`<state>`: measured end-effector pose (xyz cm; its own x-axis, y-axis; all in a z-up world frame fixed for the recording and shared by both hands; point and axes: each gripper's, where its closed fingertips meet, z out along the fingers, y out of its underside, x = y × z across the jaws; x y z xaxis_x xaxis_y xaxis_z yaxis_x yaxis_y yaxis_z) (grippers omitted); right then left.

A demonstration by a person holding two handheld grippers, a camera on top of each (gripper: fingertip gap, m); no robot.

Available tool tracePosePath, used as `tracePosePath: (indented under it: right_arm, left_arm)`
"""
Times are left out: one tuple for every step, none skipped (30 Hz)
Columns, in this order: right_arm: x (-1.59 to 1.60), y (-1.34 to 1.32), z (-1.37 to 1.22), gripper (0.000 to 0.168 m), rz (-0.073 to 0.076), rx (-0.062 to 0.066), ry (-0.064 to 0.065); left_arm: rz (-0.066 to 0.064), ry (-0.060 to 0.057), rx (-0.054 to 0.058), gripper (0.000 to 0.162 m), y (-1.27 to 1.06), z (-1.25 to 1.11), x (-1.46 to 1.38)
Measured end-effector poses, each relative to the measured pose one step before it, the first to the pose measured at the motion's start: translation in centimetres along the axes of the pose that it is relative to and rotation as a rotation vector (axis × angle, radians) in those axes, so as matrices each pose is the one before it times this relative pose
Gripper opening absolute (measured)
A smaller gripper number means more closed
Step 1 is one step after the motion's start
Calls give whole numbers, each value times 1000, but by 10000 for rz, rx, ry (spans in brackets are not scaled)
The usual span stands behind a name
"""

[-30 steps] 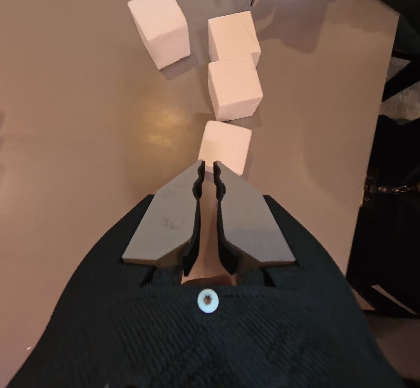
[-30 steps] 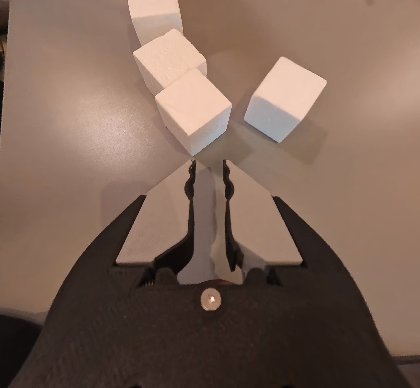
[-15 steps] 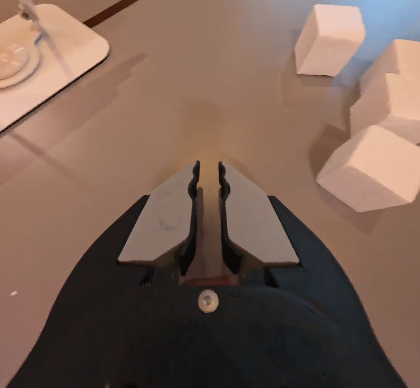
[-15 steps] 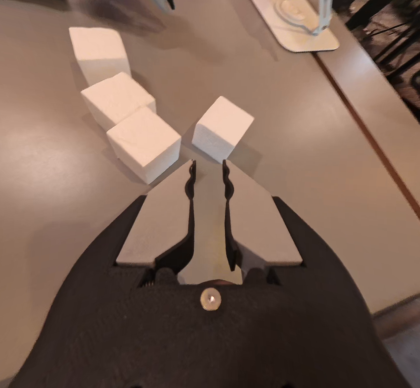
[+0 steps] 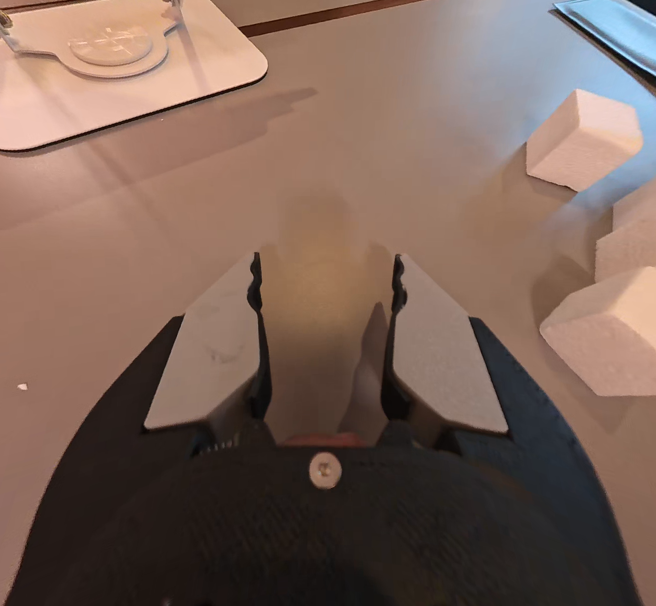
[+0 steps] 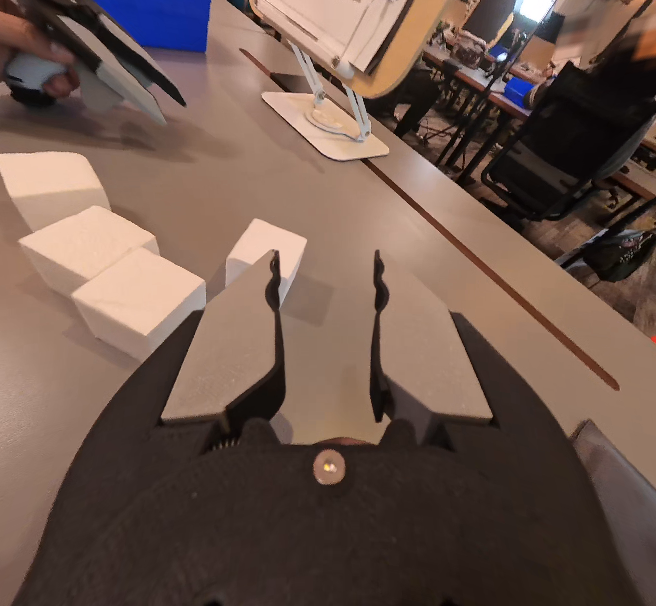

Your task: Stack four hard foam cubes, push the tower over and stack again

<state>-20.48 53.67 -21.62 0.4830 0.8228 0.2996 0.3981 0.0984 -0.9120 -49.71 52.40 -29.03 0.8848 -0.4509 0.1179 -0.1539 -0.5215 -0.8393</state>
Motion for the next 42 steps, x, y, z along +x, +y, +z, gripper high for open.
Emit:
tracePosePath:
  right_arm:
    - [189, 554, 259, 53, 93, -213, 110]
    - [333, 614, 275, 54, 118, -243, 195]
    - [358, 608, 263, 55, 156, -248, 199]
    - [245, 468, 228, 55, 165, -172, 106]
    - [240, 351, 174, 55, 182, -100, 94]
    - [369, 237, 118, 55, 197, -64, 172]
    - [388, 142, 73, 56, 173, -28, 204]
    - [314, 55, 54, 56, 150, 2, 179]
    - [371, 14, 16, 52, 174, -1, 240]
    - [498, -57, -57, 48, 149, 7, 349]
    - [419, -252, -105, 48, 70, 125, 308]
    - [252, -389, -157, 48, 72, 219, 219]
    - [208, -417, -176, 46, 100, 223, 167]
    - [145, -389, -156, 46, 173, 204, 102]
    - [180, -271, -101, 48, 291, 148, 91]
    - [235, -127, 2, 54, 432, 79, 78]
    - [147, 80, 47, 63, 469, -39, -8]
    - [58, 172, 68, 65, 365, -91, -75]
    - [62, 170, 40, 63, 175, -68, -67]
    - [262, 106, 5, 64, 80, -6, 91]
    - [336, 55, -17, 66, 47, 13, 169]
    - [266, 79, -15, 68, 46, -25, 137]
    - [127, 130, 2, 69, 52, -79, 47]
    - [30, 106, 21, 69, 64, -73, 1]
    - [-43, 55, 35, 69, 52, -35, -34]
    - [-79, 42, 26, 69, 16, -24, -33]
    - [-69, 22, 31, 69, -41, -17, -4]
    - [-61, 61, 48, 68, -92, -38, 15]
    - [-85, 98, 59, 68, -111, -73, 14]
    - [-150, 94, 76, 68, -111, -68, -21]
    - [-159, 89, 83, 67, -104, -60, -14]
    - [-101, 106, 88, 67, -82, -66, 9]
    - [-110, 110, 86, 67, -65, -79, -3]
    - [-95, 94, 68, 67, -50, -61, -4]
    - [-42, 35, 40, 67, -39, -21, 23]
    - [9, 57, 54, 66, -15, -21, 33]
    - [32, 95, 73, 65, 23, -56, 28]
    - [22, 115, 87, 64, 40, -66, 11]
    - [12, 103, 81, 63, 41, -63, -2]
    - [-14, 95, 90, 63, 27, -52, -17]
    - [-33, 69, 68, 62, 8, -44, -13]
    - [0, 85, 47, 62, -6, -53, 12]
  left_arm:
    - [38, -36, 42, 73, -48, -43, 17]
    - [51, -60, 52, 72, -73, -48, 11]
    - [49, -66, 64, 72, -75, -46, 21]
    - [42, -52, 48, 72, -58, -33, 44]
    - [35, -81, 26, 73, -29, -14, -21]
    - [16, -131, 21, 73, -22, -8, -126]
    - [-18, -161, 17, 74, -29, 2, -199]
    - [-37, -166, 47, 75, -84, -20, -232]
    - [-52, -168, 89, 78, -140, -19, -256]
    - [-82, -218, 125, 86, -211, -27, -375]
    - [-147, -316, 186, 99, -302, -47, -546]
    - [-189, -335, 215, 104, -345, -55, -609]
    - [-172, -260, 183, 104, -275, -85, -501]
    - [-135, -181, 148, 104, -218, -86, -401]
    - [-110, -144, 134, 105, -194, -87, -339]
    - [-108, -154, 117, 105, -170, -76, -330]
    - [-101, -138, 87, 105, -131, -43, -295]
    - [-62, -48, 34, 105, -55, -27, -136]
    - [-13, 30, -4, 105, -3, -15, 13]
    - [14, 8, -8, 105, 16, -9, 32]
    - [12, -28, -12, 105, 21, 17, 8]
    - [-10, 7, -31, 104, 39, 25, 88]
    - [-33, 82, -56, 104, 83, 33, 204]
    - [-18, 133, -41, 104, 61, 26, 288]
    - [46, 162, -4, 104, 8, -8, 318]
    - [137, 166, 32, 104, -35, -27, 335]
    - [195, 88, 46, 104, -64, -15, 228]
    - [195, -5, 9, 104, -14, -2, 98]
    - [151, -25, -42, 104, 62, 39, 80]
    - [85, -14, -86, 104, 137, 85, 68]
    - [45, -43, -105, 104, 161, 93, 19]
    - [23, -117, -72, 103, 104, 62, -115]
    - [-2, -131, -39, 102, 56, 37, -157]
    - [-10, -68, -26, 102, 41, 16, -95]
    - [-2, 9, -5, 102, 13, -16, -3]
    - [-3, 40, 15, 102, 0, -33, 29]
    - [-16, 12, 12, 102, -3, -46, -30]
    - [-15, -28, 1, 102, 13, -54, -87]
    - [-8, -27, 11, 102, 13, -76, -92]
    - [-15, -1, 12, 101, 21, -71, -52]
    - [-26, 13, 9, 101, 24, -95, -20]
    - [-28, 20, 16, 101, 23, -87, -18]
